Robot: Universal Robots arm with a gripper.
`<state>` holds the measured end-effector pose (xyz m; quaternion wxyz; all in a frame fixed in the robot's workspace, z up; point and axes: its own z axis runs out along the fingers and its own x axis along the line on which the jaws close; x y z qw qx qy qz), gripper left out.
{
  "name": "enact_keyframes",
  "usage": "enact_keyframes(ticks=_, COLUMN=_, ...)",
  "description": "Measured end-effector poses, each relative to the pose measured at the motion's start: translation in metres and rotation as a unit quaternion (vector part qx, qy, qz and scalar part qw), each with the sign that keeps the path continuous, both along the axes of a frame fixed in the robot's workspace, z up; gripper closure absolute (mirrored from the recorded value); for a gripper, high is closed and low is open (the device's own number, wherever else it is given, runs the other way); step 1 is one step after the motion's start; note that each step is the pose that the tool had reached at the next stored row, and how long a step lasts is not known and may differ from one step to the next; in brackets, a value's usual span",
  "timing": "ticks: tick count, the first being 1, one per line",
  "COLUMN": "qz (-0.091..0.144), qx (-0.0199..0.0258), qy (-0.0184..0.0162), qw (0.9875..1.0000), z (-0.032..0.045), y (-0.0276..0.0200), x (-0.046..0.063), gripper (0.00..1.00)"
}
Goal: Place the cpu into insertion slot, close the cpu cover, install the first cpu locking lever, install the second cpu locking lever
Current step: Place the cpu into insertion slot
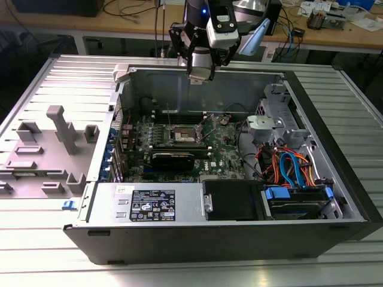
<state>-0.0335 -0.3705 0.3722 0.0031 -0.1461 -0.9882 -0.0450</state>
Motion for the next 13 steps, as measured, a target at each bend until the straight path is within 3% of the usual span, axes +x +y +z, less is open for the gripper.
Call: enact_keyframes(ticks=13, qz=-0.003, qx=0.0000, qy=0.0000, qw=1.0000, z=0.0000, y=0.0000, x=0.0000, gripper=0.45)
